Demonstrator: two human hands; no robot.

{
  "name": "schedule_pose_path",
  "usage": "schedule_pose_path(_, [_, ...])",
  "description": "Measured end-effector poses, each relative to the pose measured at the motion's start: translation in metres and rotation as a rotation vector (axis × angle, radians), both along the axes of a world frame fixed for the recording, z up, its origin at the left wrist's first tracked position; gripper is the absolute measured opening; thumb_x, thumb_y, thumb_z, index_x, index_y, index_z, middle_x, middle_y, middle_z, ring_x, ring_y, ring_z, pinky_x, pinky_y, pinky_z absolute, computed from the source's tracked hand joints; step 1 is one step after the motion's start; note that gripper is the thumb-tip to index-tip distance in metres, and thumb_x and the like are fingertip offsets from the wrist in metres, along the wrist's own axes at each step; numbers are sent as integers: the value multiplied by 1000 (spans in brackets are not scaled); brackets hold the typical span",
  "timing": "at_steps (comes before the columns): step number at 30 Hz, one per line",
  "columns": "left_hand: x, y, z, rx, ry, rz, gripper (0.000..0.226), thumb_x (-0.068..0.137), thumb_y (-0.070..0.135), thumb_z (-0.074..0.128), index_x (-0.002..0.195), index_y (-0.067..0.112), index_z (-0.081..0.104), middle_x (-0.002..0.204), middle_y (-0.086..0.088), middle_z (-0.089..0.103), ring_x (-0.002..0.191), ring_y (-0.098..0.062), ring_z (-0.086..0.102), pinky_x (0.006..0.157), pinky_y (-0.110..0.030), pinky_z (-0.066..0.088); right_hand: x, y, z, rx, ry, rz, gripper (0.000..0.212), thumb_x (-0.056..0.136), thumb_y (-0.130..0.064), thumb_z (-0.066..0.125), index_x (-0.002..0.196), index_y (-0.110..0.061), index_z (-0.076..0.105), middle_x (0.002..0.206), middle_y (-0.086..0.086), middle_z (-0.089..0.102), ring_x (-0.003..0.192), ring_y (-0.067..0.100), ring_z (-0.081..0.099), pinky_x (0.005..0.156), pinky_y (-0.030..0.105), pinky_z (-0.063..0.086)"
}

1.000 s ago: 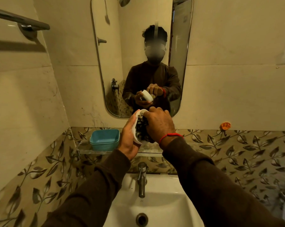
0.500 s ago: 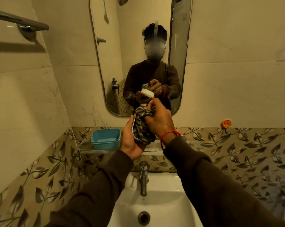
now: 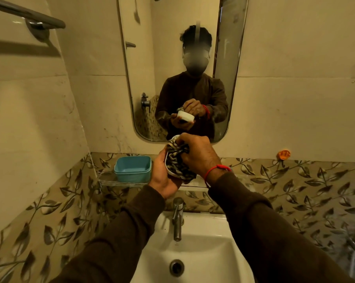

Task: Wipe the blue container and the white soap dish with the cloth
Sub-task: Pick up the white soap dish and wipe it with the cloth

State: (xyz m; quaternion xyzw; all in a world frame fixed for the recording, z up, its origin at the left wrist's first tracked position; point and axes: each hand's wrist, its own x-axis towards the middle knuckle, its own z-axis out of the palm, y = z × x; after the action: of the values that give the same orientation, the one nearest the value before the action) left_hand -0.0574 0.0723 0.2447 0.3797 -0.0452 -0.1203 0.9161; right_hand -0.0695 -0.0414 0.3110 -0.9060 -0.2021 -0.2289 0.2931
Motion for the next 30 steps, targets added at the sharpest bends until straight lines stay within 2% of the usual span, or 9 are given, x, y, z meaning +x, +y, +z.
schedule_pose_path(6, [2, 9, 7, -26, -4, -12, 56, 102, 49, 40, 112, 4, 73, 114, -22, 72, 101, -32, 72, 96, -48, 52, -11, 1, -3, -130, 34, 204, 32, 80, 1, 62, 108, -15, 62, 98, 1, 55, 92, 16, 49, 77, 23, 39])
schedule_pose_path(9, [-2, 8, 4, -26, -22, -59, 55, 101, 46, 42, 120, 2, 70, 120, -21, 69, 106, -31, 69, 101, -45, 49, -8, -8, 1, -196, 74, 293, 34, 78, 2, 63, 107, -14, 60, 98, -2, 53, 91, 14, 50, 72, 17, 38])
schedule_pose_path(11, [-4, 5, 2, -20, -9, -73, 54, 102, 45, 41, 118, 3, 71, 116, -19, 70, 102, -29, 70, 93, -43, 54, -7, -13, 3, -233, 71, 333, 29, 77, 0, 65, 103, -13, 62, 97, 0, 56, 89, 16, 53, 72, 16, 40])
schedule_pose_path(14, [-5, 2, -3, -44, 9, -103, 55, 104, 42, 36, 100, 6, 78, 103, -18, 74, 93, -28, 73, 82, -39, 60, -5, -12, 3, -284, -3, 326, 24, 77, -6, 72, 100, -11, 66, 99, 5, 63, 92, 20, 58, 79, 31, 51])
schedule_pose_path(17, [-4, 2, -5, -65, 23, -82, 56, 104, 39, 34, 94, 6, 78, 103, -18, 73, 91, -28, 73, 84, -41, 56, 2, -9, 0, -260, -88, 288, 27, 76, -4, 73, 102, -12, 70, 101, 8, 66, 94, 24, 62, 82, 40, 55])
schedule_pose_path(20, [-2, 4, -2, -70, 23, -63, 52, 104, 41, 34, 108, 7, 73, 114, -19, 70, 101, -30, 69, 91, -43, 52, 5, -7, -1, -241, -151, 217, 28, 78, -5, 71, 105, -11, 70, 103, 10, 65, 95, 27, 63, 79, 43, 56])
schedule_pose_path(25, [-8, 3, 6, -105, -28, -77, 47, 103, 43, 37, 124, 11, 65, 116, -14, 71, 99, -27, 70, 76, -38, 59, 9, -6, 5, -225, -224, 30, 29, 82, -13, 67, 110, -12, 64, 105, 12, 59, 93, 33, 59, 74, 47, 54])
schedule_pose_path(27, [-10, 1, 6, -83, -25, -90, 48, 104, 45, 35, 126, 14, 64, 117, -13, 70, 98, -25, 68, 78, -38, 55, 14, -9, 8, -212, -222, -62, 27, 83, -16, 67, 109, -13, 62, 106, 11, 59, 92, 33, 60, 75, 46, 54])
schedule_pose_path(30, [-10, -2, 5, -30, -34, -44, 48, 104, 47, 35, 125, 15, 65, 120, -13, 69, 101, -26, 66, 84, -39, 51, 14, -3, 3, -255, -298, -174, 22, 83, -18, 67, 103, -13, 59, 99, 11, 58, 76, 32, 59, 63, 41, 52])
